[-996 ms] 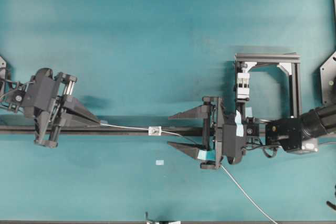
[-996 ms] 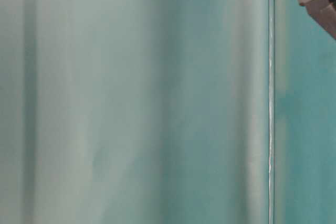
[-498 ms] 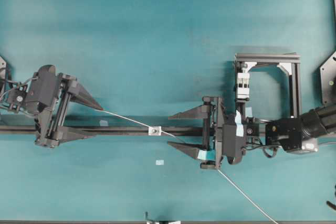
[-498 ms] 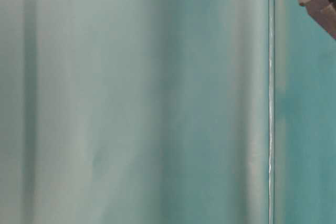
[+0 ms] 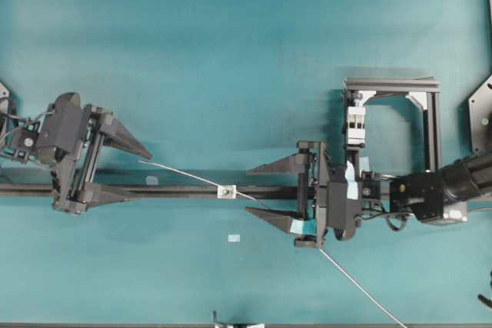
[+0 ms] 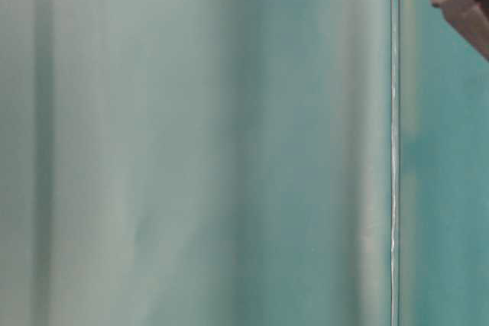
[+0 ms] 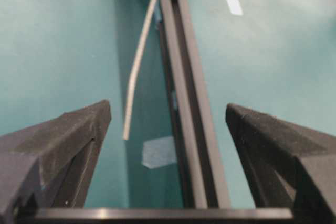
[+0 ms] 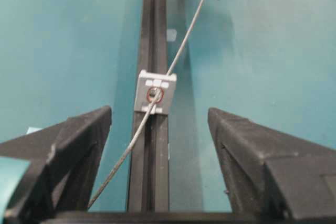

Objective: Insert the wire through the hole in the metal fitting marked with a red label. (retake)
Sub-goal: 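Pull the wire leftward through the hole with the left gripper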

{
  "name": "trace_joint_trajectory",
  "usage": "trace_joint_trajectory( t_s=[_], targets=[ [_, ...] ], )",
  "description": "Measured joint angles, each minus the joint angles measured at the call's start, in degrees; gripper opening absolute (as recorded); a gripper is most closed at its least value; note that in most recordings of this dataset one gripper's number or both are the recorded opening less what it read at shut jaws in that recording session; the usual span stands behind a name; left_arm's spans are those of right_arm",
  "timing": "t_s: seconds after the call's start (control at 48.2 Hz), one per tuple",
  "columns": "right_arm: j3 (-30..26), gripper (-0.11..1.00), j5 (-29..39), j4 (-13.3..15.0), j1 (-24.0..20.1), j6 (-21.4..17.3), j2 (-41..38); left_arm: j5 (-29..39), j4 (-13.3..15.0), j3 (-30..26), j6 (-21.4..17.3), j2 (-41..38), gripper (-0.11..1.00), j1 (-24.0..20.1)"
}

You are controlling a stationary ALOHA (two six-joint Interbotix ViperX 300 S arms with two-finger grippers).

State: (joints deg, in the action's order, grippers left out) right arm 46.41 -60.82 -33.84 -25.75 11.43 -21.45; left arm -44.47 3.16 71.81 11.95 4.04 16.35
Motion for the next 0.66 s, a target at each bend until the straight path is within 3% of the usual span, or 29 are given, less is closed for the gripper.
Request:
trace_joint_trajectory(
  t_s=[0.436,0.664],
  targets=[
    [3.3,0.82,0.0,0.0,1.1,0.0,3.8,1.7,0.0,0.0,-4.7,3.0,0.72,-2.6],
    [4.2,0.82,0.0,0.0,2.0,0.0,4.2,2.6,0.0,0.2,-5.2,4.7,0.72,-4.3]
  ],
)
